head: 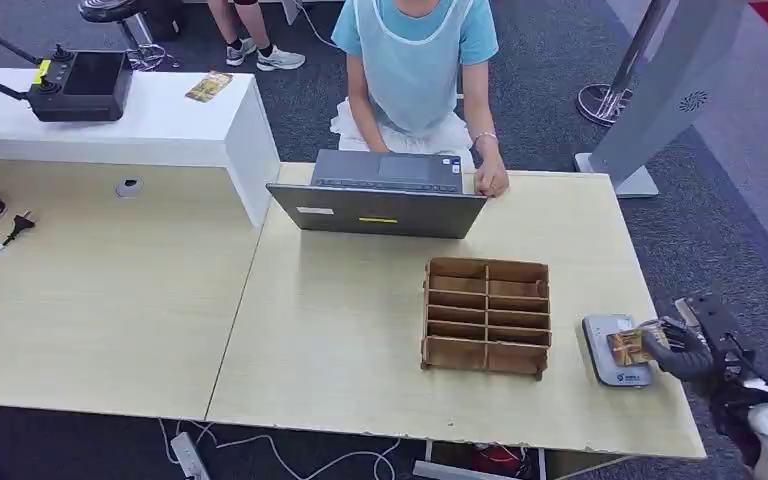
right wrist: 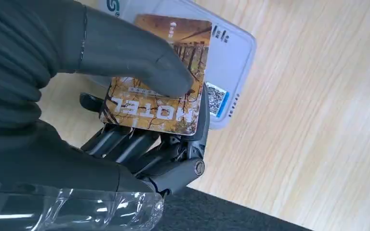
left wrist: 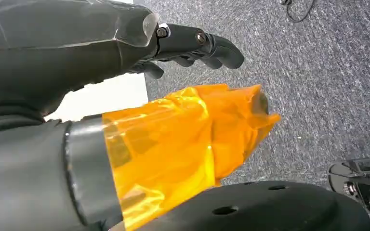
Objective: Pass the card to the sensor for recognition and then transmit it.
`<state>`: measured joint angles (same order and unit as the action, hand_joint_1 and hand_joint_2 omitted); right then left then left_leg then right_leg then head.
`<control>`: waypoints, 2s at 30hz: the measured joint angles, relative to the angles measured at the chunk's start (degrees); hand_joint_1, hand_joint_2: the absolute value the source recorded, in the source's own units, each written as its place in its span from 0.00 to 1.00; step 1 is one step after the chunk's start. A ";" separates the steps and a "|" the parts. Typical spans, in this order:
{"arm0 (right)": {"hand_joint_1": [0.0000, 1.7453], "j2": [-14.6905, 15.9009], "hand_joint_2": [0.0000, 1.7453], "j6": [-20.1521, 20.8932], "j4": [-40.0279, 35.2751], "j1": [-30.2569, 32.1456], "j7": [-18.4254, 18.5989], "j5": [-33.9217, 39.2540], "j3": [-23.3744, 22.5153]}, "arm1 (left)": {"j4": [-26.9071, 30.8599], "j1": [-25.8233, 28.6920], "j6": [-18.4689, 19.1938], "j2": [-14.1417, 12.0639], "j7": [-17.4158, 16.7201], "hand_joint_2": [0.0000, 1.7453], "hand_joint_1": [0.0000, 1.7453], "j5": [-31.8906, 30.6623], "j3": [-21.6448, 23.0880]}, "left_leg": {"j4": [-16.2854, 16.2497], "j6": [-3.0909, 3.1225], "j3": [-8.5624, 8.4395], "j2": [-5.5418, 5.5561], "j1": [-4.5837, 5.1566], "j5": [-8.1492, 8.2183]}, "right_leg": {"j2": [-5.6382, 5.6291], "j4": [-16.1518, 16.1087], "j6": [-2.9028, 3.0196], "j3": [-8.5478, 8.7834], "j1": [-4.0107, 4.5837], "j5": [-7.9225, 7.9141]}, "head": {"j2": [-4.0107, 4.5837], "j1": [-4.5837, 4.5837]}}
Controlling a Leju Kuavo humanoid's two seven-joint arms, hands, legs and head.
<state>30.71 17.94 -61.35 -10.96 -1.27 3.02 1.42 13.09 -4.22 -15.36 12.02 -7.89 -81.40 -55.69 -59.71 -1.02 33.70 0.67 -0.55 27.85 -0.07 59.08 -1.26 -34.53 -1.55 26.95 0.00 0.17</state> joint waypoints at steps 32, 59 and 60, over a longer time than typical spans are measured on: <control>1.00 4.02 1.00 0.03 -7.76 -23.95 1.18 -4.12 9.83 | 0.00 -0.04 -0.05 0.02 0.70 0.00 0.00 1.53 -0.07 | 0.00 0.11 0.00 -0.02 0.09 -0.15 | -0.06 0.01 -0.14 0.02 -0.10 -0.13 | 0.00 0.00; 1.00 -6.43 1.00 -14.18 -1.75 -51.61 7.26 -51.06 33.60 | 0.00 -0.36 1.11 0.33 0.63 0.00 0.00 0.33 0.07 | 0.00 0.04 0.02 -0.01 0.07 -0.30 | -0.05 0.04 -0.05 -0.01 -0.08 -0.26 | 0.00 0.00; 1.00 -6.82 1.00 -14.18 -1.40 -52.11 7.28 -51.17 34.05 | -0.02 -0.35 1.11 0.33 0.61 0.00 0.00 0.33 0.07 | 0.00 0.05 0.03 0.01 0.07 -0.30 | -0.02 0.04 -0.06 -0.01 -0.08 -0.26 | 0.00 0.00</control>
<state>23.89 3.76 -62.75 -63.07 6.01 -48.15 35.47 13.07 -4.58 -14.25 12.35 -7.28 -81.07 -55.63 -59.71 -0.98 33.72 0.68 -0.48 27.55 -0.09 59.12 -1.31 -34.54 -1.63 26.69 0.00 0.17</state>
